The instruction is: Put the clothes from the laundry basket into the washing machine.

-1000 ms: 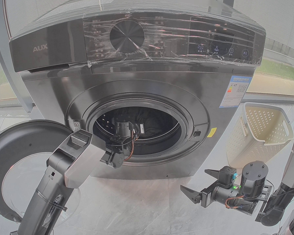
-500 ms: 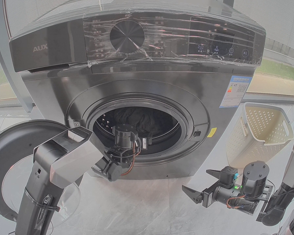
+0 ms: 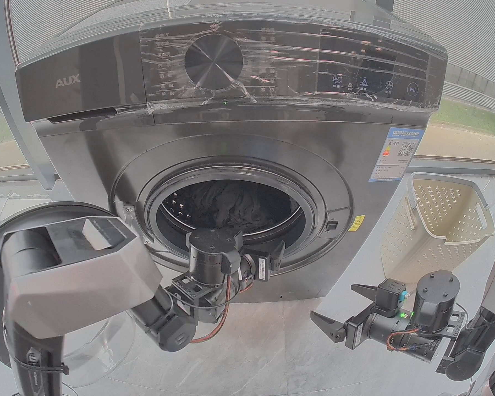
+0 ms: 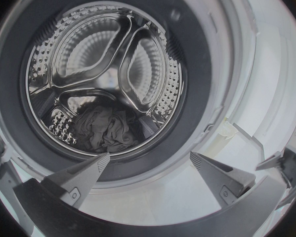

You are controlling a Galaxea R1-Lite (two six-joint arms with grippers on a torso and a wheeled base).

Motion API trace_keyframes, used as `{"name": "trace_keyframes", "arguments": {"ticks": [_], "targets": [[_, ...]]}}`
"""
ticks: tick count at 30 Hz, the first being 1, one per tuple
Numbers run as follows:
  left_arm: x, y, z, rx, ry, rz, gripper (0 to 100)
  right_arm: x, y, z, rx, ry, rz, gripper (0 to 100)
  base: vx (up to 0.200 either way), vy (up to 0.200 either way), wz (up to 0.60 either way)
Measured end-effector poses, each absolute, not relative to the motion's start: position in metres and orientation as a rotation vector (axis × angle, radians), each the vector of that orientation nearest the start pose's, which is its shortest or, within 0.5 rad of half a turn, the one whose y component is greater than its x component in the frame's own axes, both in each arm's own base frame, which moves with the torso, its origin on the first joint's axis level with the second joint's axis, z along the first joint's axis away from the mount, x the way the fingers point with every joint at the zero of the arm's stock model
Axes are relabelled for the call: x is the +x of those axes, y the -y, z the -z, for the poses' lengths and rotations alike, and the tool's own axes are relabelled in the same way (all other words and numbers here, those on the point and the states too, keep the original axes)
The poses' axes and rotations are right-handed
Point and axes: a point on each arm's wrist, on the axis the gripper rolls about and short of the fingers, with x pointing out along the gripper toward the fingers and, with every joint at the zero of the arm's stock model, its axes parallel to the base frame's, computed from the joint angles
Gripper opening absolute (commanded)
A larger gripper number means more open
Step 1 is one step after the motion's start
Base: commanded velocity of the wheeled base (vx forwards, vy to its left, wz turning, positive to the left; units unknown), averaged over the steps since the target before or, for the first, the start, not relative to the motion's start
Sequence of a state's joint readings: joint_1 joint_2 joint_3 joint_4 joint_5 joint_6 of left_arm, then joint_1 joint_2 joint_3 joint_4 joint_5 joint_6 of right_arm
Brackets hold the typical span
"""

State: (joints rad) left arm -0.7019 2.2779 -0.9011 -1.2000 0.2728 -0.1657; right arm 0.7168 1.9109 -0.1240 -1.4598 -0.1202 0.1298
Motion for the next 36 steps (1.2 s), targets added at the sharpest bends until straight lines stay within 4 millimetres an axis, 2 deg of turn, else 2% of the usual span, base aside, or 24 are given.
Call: {"name": "trace_keyframes", "arguments": {"ticks": [6,11,19,23,29,36], "targets": [[0.259,0.245,-0.077,-0.106,-0.207,0.482,100,0.173,-0.147,-0.070,-0.002,-0.319,-0.570,100,0.000,0.000,0.00],[0.216,0.227,-0.093,-0.117,-0.194,0.527,100,0.167,-0.141,-0.074,0.002,-0.311,-0.568,100,0.000,0.000,0.00],[0.168,0.177,-0.116,-0.072,-0.119,0.478,100,0.160,-0.124,-0.091,0.032,-0.242,-0.521,100,0.000,0.000,0.00],[0.154,0.155,-0.126,-0.070,-0.082,0.437,100,0.157,-0.112,-0.101,0.049,-0.200,-0.474,100,-0.050,0.000,0.00],[0.148,0.121,-0.136,-0.061,-0.031,0.334,100,0.149,-0.098,-0.119,0.079,-0.107,-0.427,100,-0.200,0.000,0.00],[0.136,0.096,-0.146,-0.060,0.028,0.274,100,0.143,-0.081,-0.131,0.070,-0.057,-0.361,100,-0.200,0.000,0.00]]}}
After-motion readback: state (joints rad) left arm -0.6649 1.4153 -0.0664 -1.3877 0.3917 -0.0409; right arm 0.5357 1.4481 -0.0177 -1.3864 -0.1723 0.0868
